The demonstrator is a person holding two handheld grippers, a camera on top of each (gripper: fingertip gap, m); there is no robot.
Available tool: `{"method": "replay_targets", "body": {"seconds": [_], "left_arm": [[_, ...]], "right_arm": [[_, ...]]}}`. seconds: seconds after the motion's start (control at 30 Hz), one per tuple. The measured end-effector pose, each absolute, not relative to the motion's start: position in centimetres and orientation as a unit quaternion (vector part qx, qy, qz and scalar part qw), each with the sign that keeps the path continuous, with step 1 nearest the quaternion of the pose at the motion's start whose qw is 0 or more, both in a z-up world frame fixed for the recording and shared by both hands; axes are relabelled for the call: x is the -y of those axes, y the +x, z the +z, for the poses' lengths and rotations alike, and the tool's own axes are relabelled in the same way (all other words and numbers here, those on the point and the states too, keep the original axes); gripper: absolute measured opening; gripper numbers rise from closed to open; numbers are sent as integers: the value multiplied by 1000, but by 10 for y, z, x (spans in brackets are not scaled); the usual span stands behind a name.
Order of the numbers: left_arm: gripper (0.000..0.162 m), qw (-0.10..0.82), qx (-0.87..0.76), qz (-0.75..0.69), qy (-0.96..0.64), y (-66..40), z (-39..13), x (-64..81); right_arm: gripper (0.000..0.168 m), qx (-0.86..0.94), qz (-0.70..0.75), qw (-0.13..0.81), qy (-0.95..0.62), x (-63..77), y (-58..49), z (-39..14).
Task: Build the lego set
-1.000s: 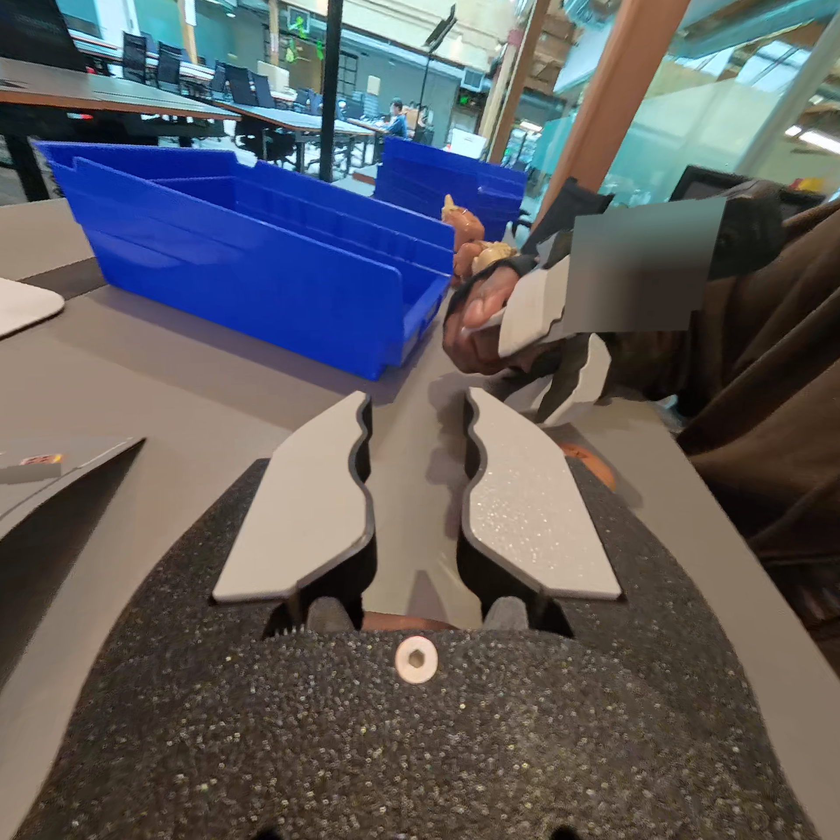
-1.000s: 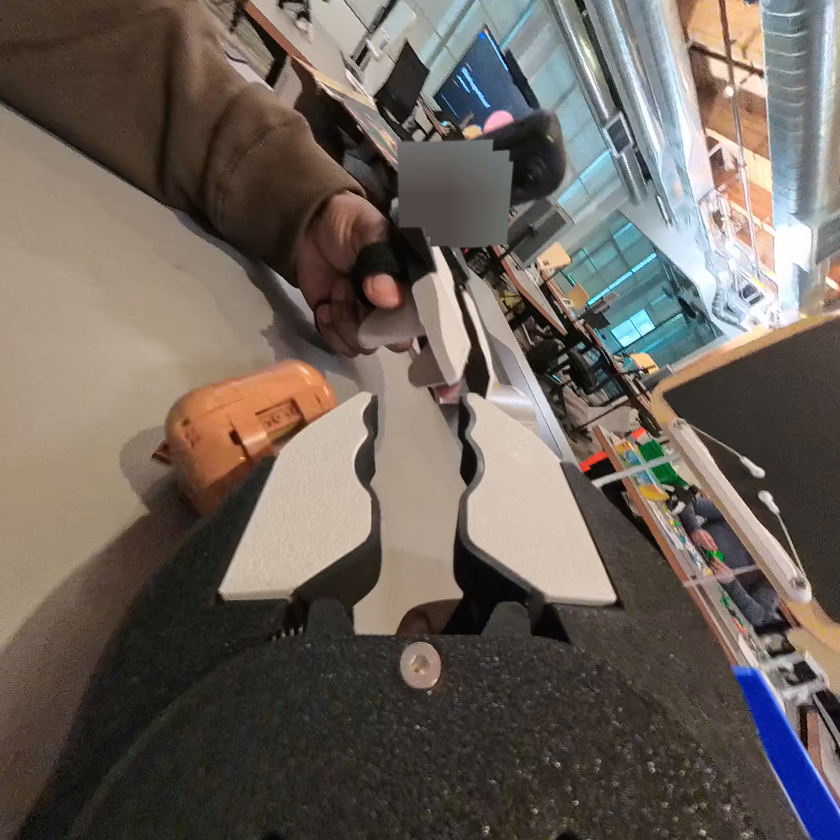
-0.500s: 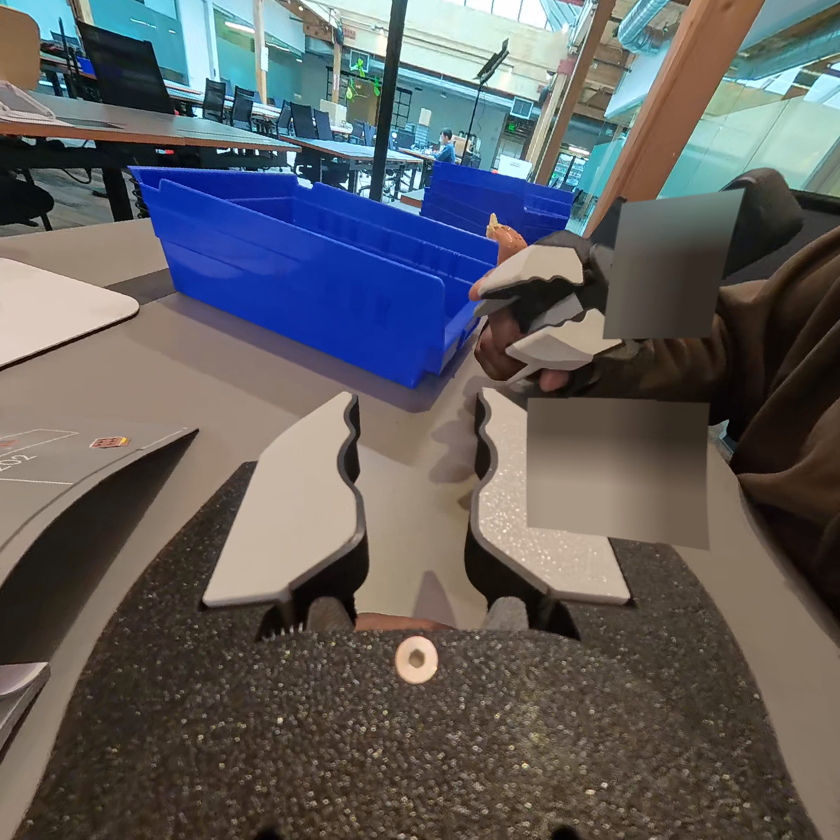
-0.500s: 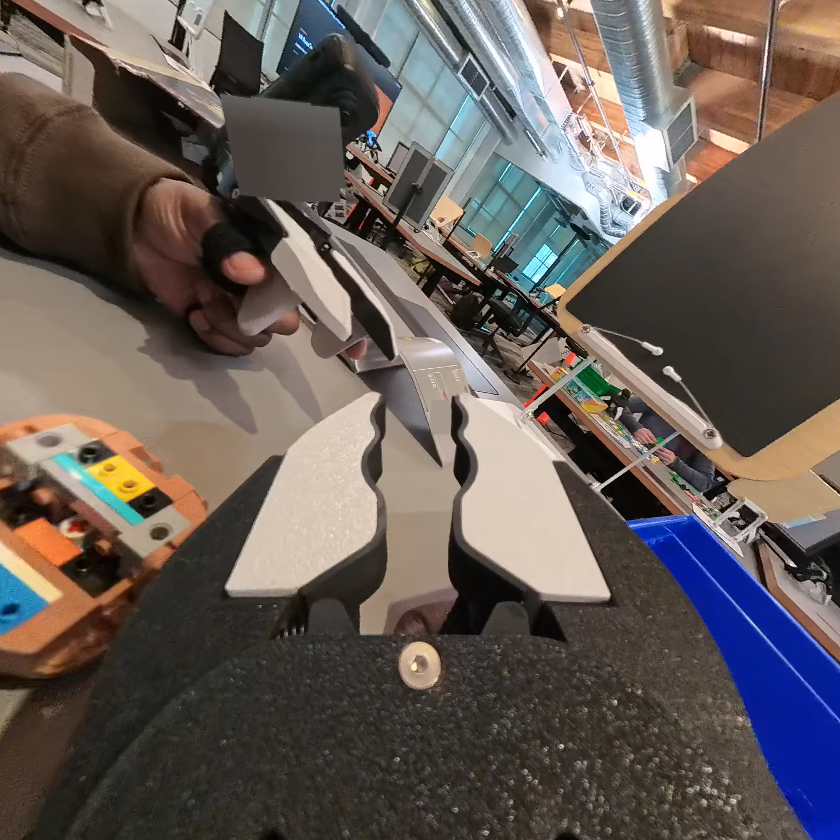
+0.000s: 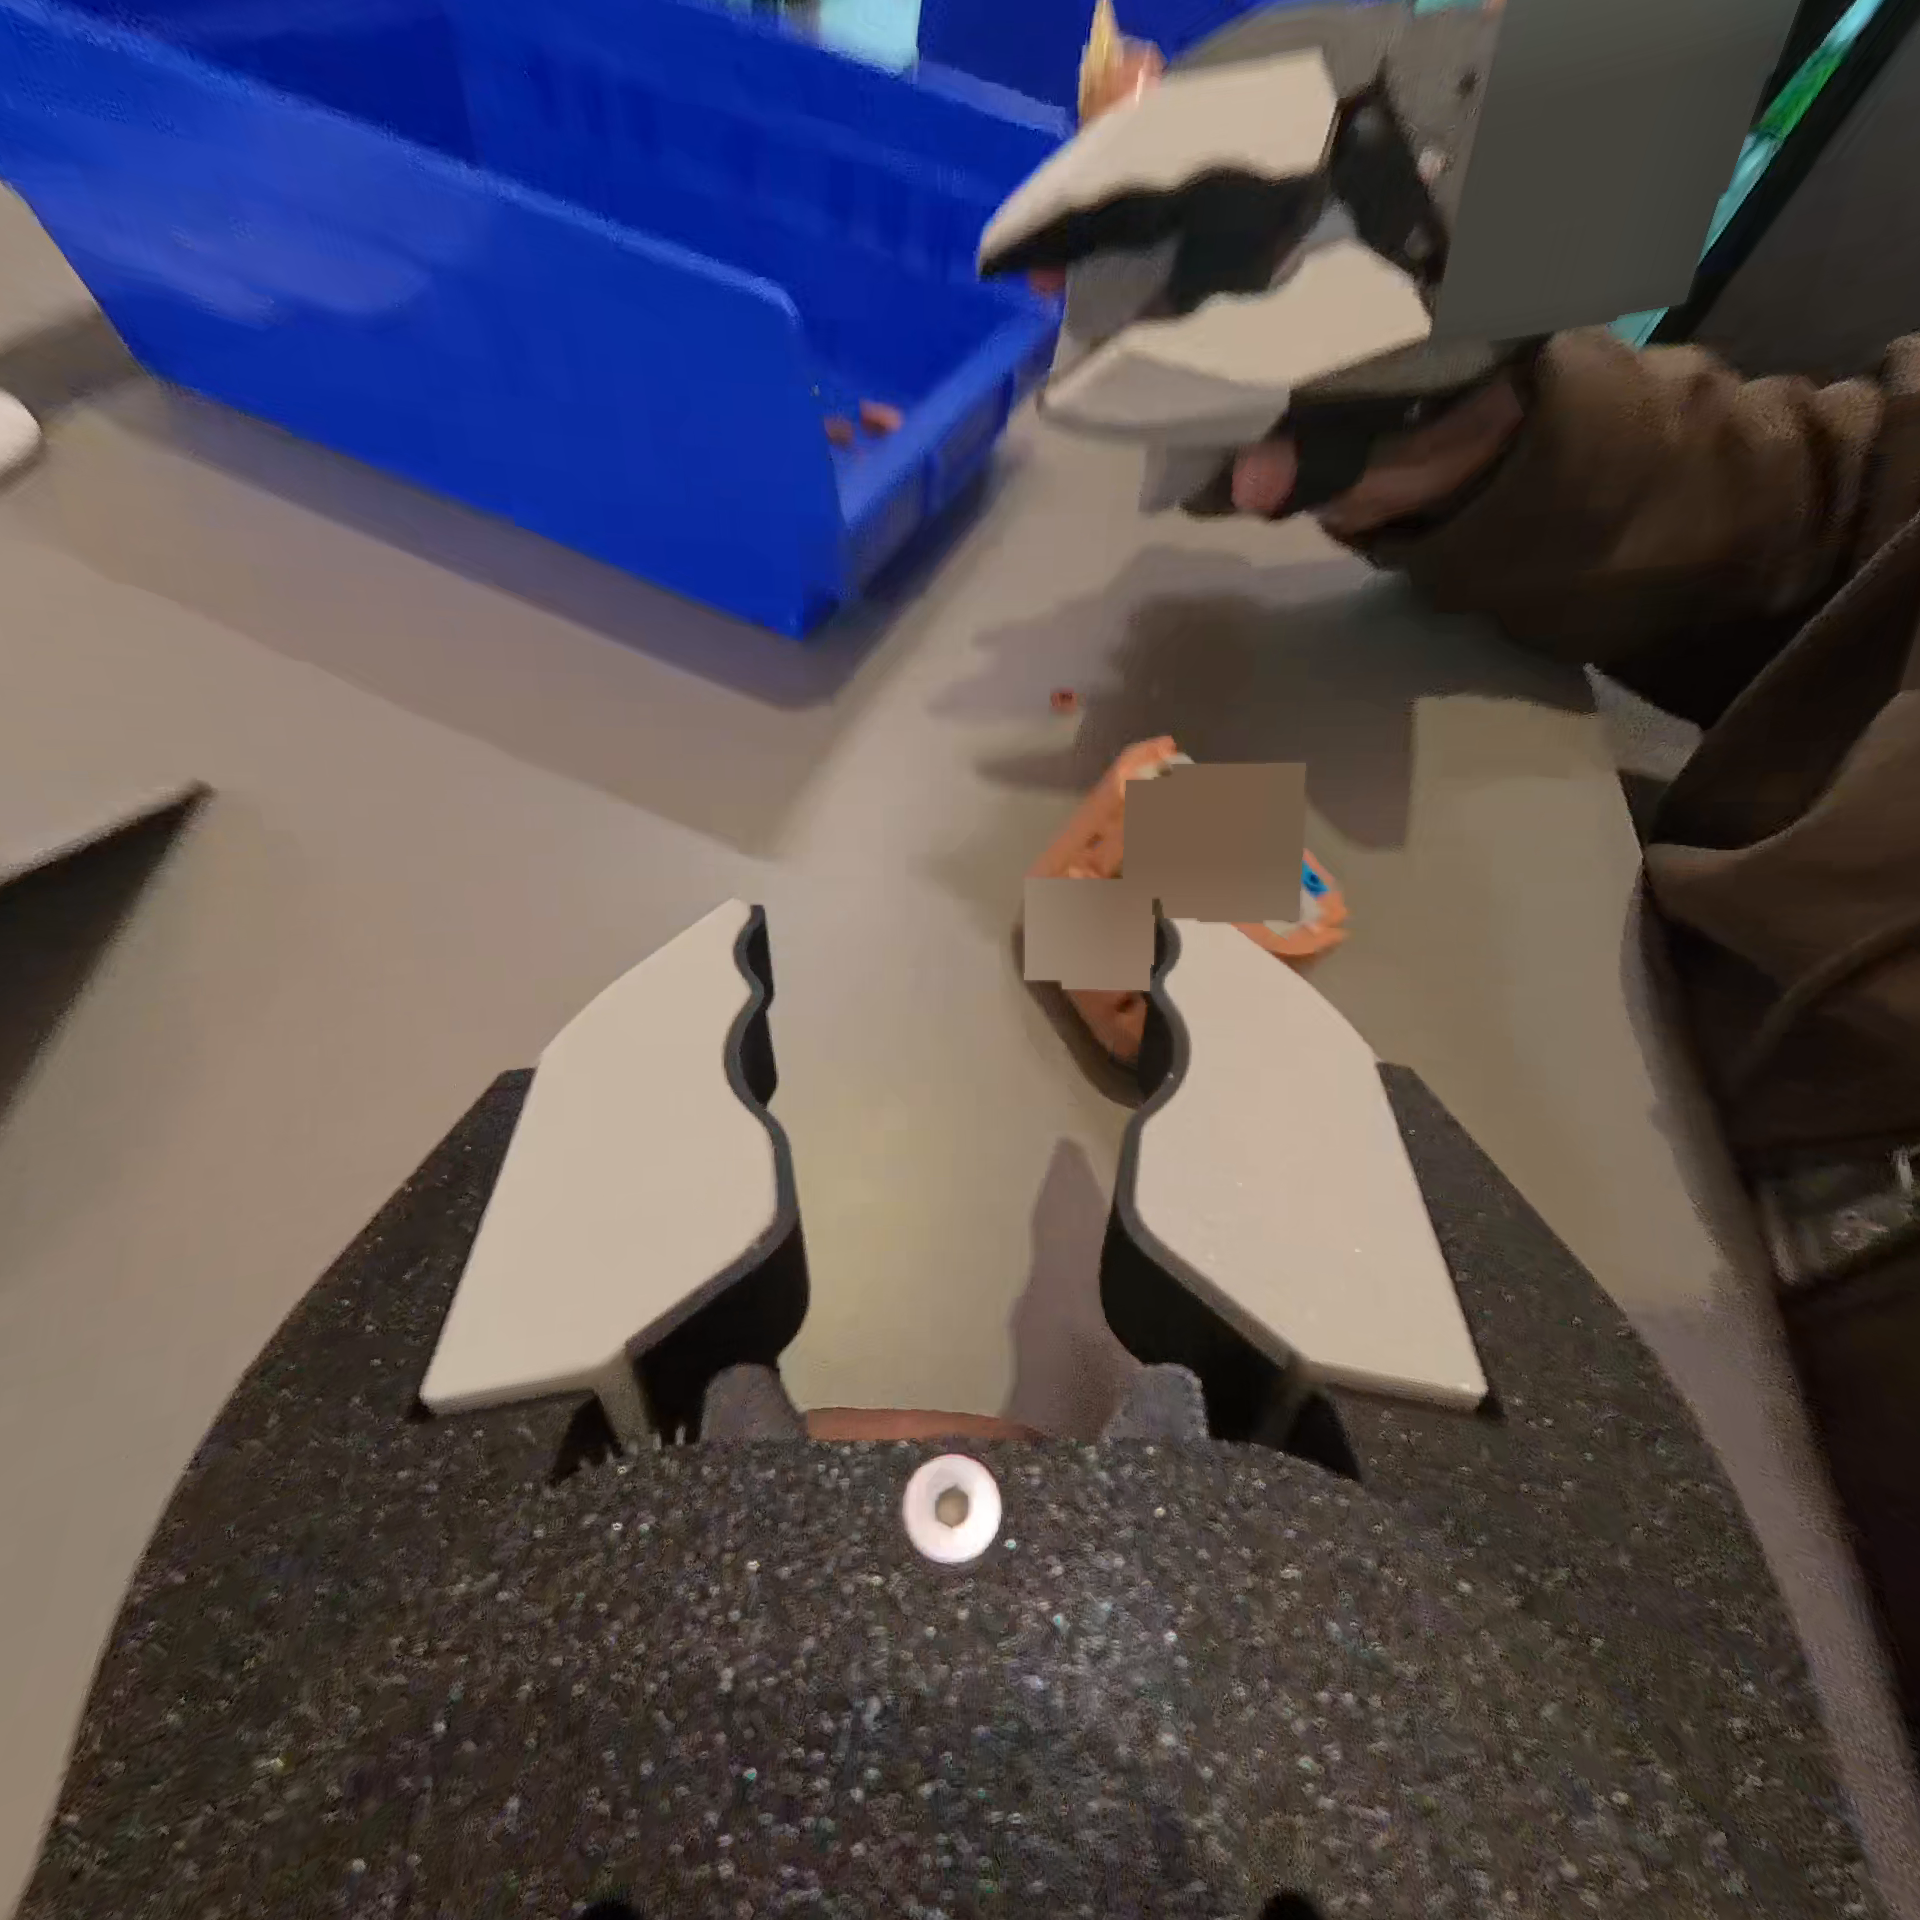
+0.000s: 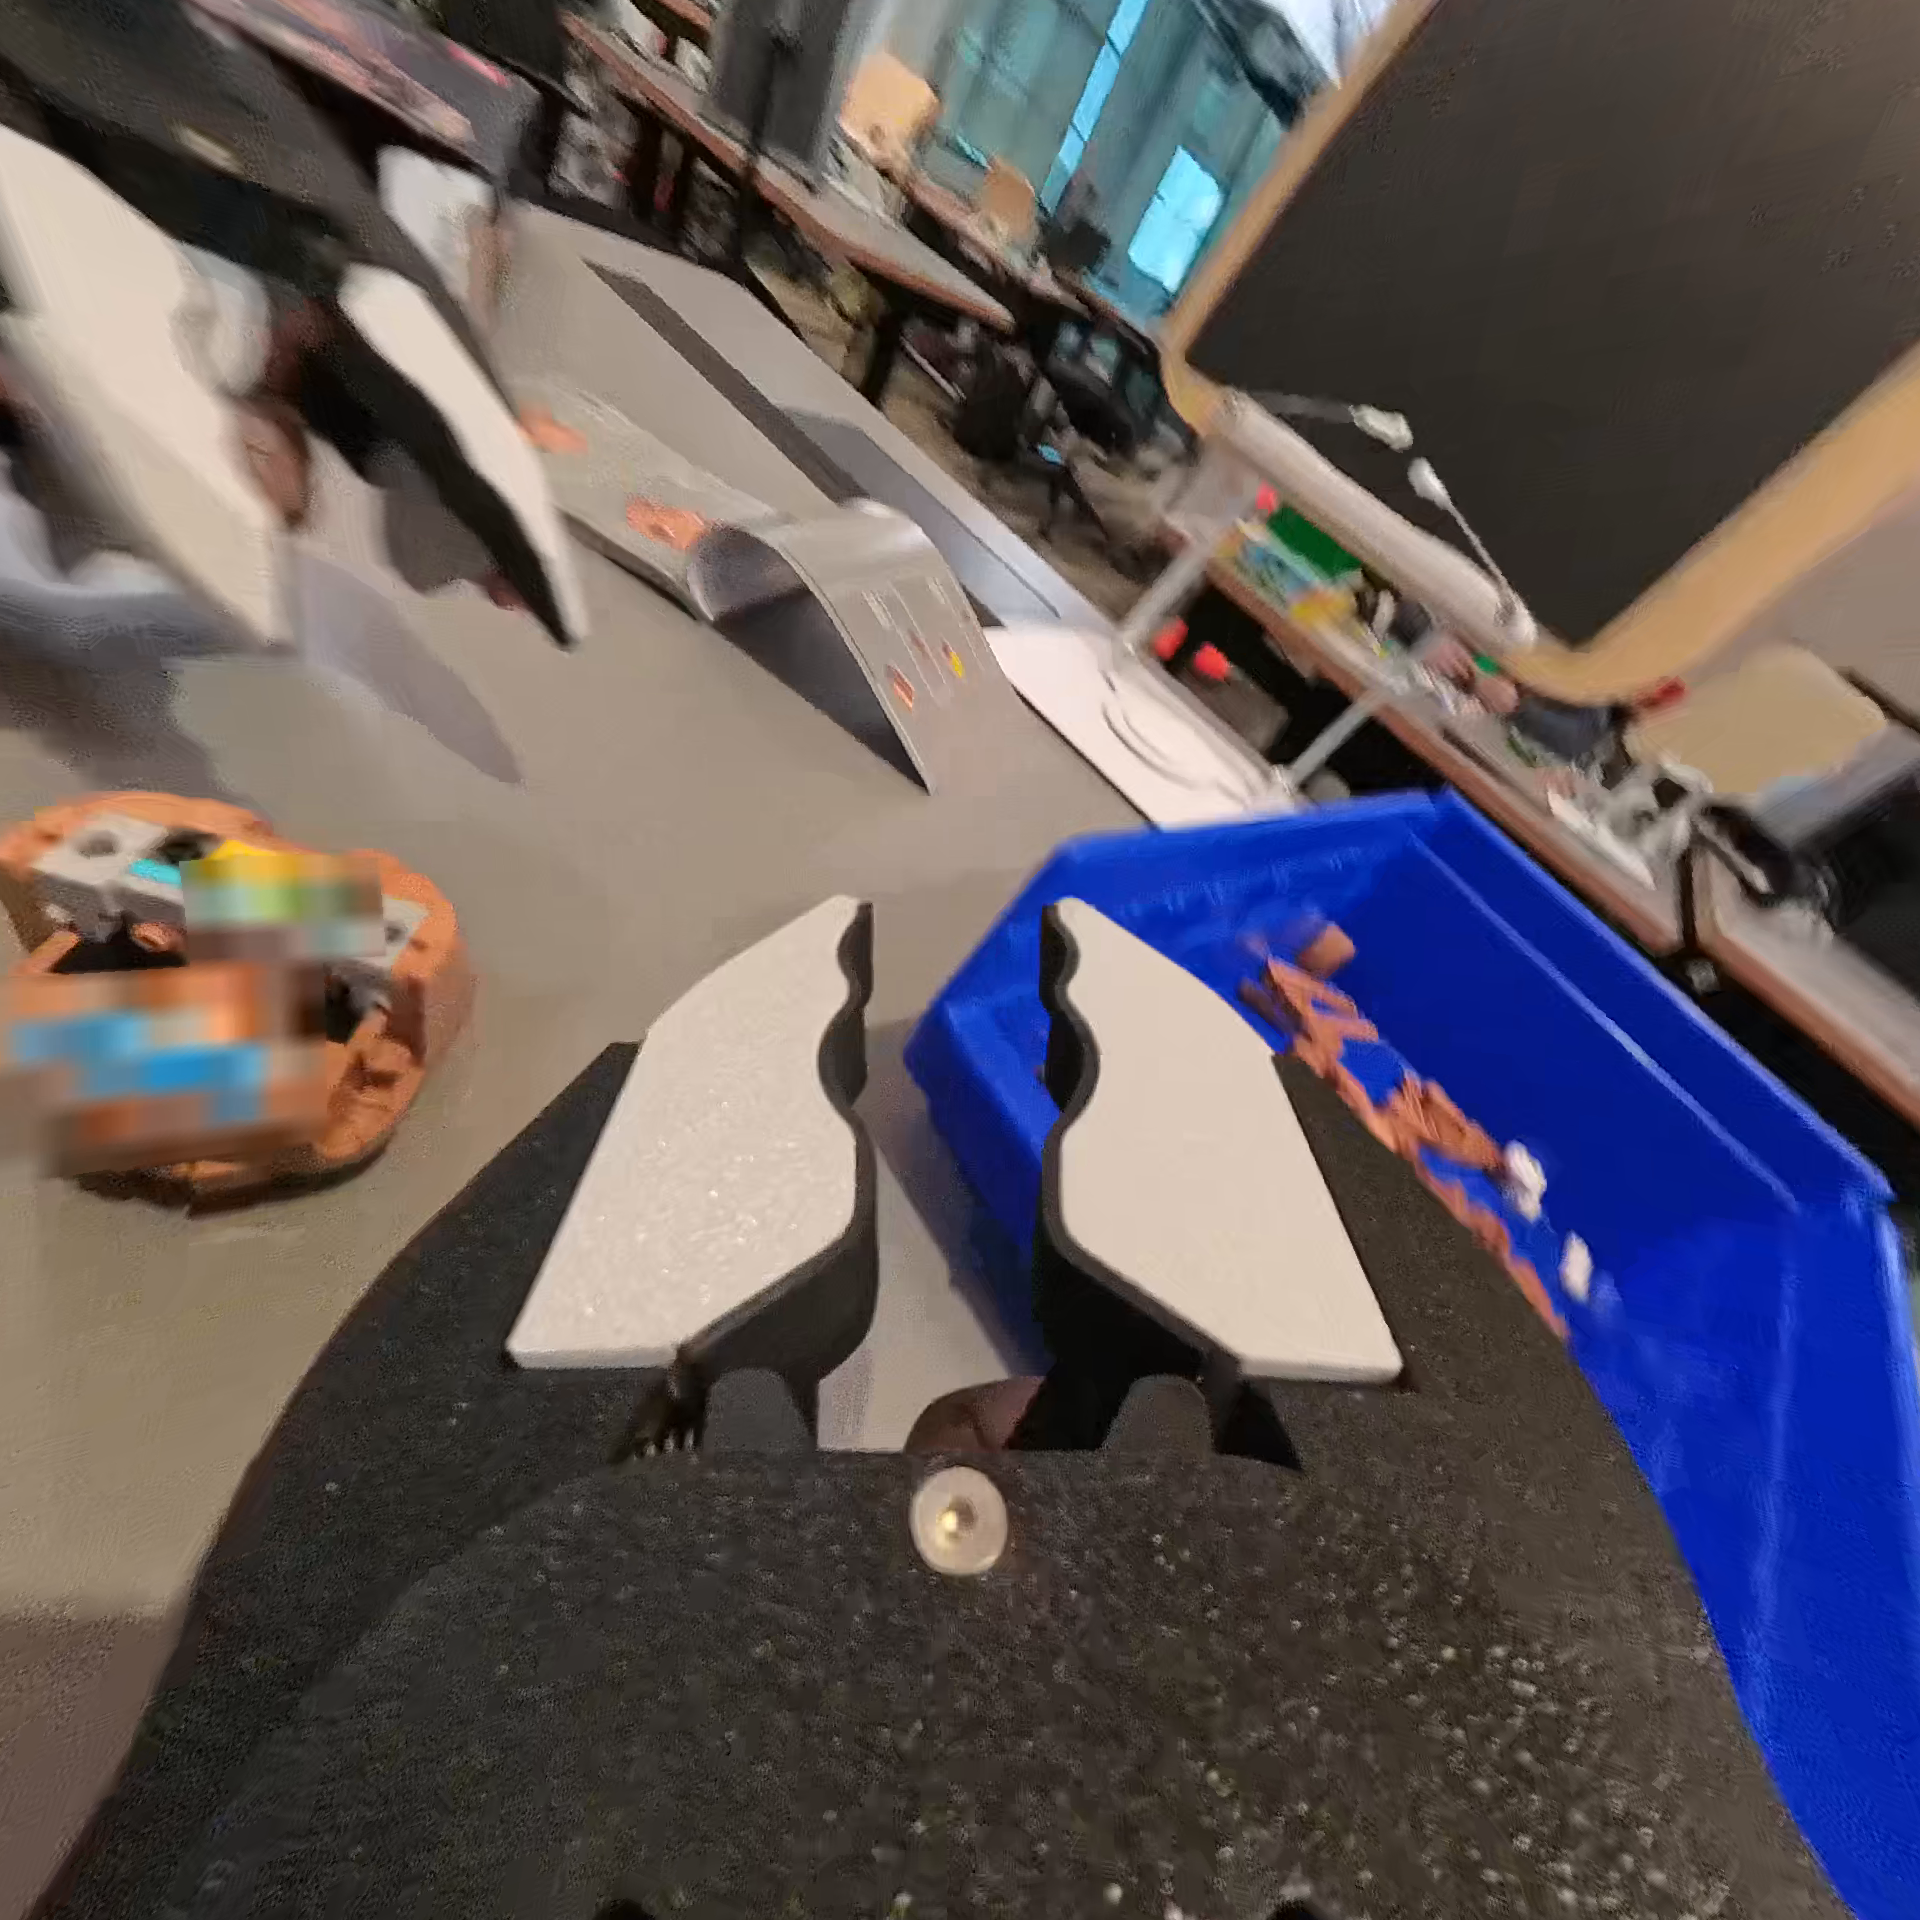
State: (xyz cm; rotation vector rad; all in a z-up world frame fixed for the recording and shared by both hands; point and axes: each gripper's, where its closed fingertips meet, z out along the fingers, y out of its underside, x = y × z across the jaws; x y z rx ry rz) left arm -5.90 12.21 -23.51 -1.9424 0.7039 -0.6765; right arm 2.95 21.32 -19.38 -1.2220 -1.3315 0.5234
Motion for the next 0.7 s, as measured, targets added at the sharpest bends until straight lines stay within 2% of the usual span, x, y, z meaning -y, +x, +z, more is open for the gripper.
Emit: {"method": "replay_targets", "body": {"seconds": [0.1,0.23,0.37,0.5,0.6,0.7], "left_arm": [[77,404,-292,-247,-831,-26,-238,-106],[82,369,-336,-171,-849,8,-240,-103],[89,332,-346,-84,-873,12,-254,-110],[96,265,-379,11,-887,10,-277,-111],[92,218,-392,43,-893,10,-294,-111],[85,210,-381,50,-899,7,-294,-111]], "right_arm": [[29,533,180,592,-577,-224,52,-208],[26,509,146,578,-621,-231,59,-230],[26,517,83,582,-622,-235,63,-237],[25,515,84,572,-633,-238,66,-242],[25,512,87,571,-636,-238,70,-242],[25,512,89,579,-628,-235,71,-238]]}}
